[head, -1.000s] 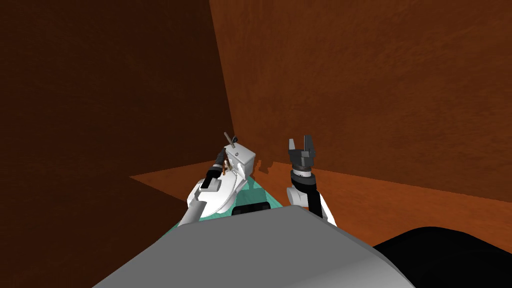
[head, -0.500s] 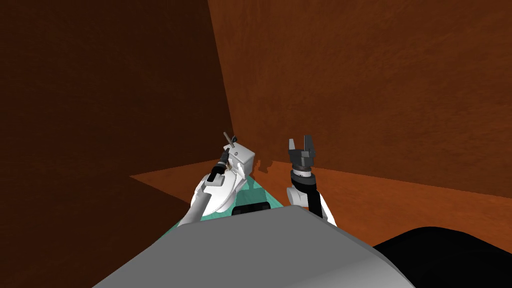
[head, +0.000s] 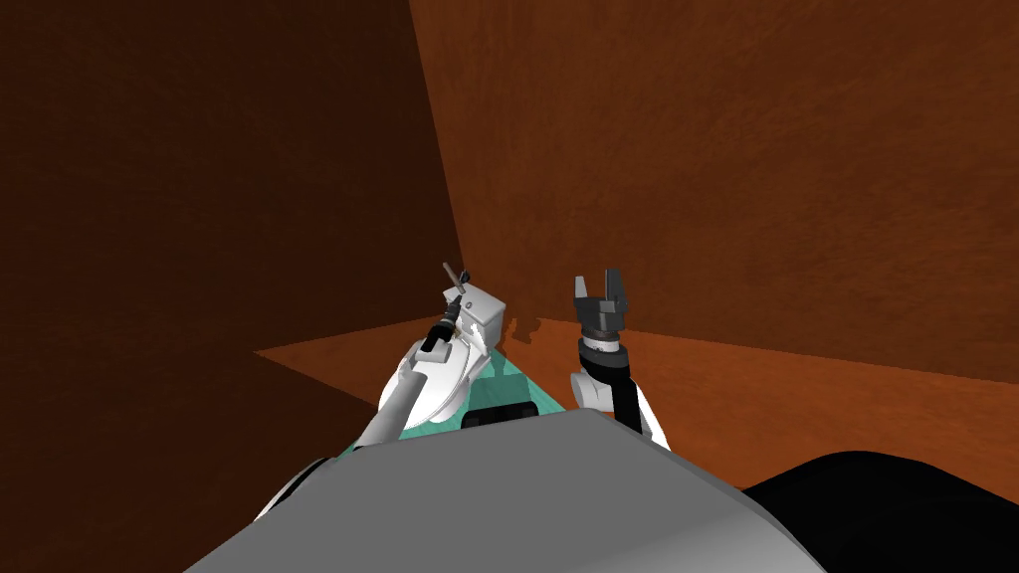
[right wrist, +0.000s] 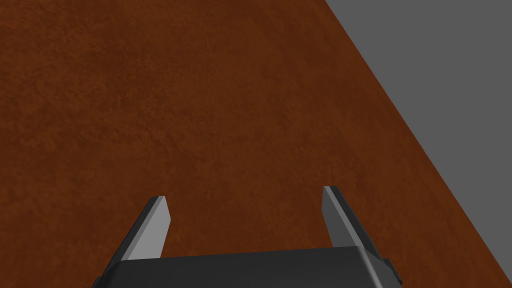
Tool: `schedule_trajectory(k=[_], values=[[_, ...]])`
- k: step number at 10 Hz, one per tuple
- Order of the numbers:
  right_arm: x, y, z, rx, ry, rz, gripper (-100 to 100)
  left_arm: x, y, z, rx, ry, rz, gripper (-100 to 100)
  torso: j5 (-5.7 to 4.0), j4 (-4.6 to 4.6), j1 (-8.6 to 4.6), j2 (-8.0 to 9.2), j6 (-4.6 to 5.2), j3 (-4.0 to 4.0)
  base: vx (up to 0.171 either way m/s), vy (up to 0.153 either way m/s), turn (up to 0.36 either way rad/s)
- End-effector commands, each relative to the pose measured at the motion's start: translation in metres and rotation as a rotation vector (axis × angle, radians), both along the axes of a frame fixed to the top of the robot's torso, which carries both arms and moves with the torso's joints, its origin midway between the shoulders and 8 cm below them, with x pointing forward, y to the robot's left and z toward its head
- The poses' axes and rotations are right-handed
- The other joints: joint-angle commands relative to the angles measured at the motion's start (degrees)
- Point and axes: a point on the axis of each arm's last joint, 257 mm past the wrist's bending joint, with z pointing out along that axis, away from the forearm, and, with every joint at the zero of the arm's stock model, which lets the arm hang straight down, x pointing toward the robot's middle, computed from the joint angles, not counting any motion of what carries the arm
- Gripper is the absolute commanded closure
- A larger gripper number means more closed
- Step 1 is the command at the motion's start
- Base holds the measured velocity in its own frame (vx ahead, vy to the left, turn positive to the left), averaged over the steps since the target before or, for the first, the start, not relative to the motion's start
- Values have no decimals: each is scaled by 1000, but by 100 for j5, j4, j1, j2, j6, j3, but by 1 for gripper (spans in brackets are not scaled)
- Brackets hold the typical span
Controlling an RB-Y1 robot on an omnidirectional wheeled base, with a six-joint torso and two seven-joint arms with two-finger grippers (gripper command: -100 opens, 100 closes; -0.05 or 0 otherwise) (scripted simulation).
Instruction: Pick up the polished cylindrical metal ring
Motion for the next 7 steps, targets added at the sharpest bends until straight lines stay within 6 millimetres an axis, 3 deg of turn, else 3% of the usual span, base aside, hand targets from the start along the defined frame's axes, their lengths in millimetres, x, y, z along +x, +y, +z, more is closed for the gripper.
schedule_trajectory(k=[1, 7], values=[[0, 0, 0, 0, 0, 0, 0, 12, -5, -5, 10, 33, -6, -100, 0, 0, 0, 0, 0, 0, -20, 7, -48], [0, 0, 0, 0, 0, 0, 0, 37, -13, -47, 58, 178, -9, -100, 1, 1, 6, 1, 2, 1, -20, 15, -54]])
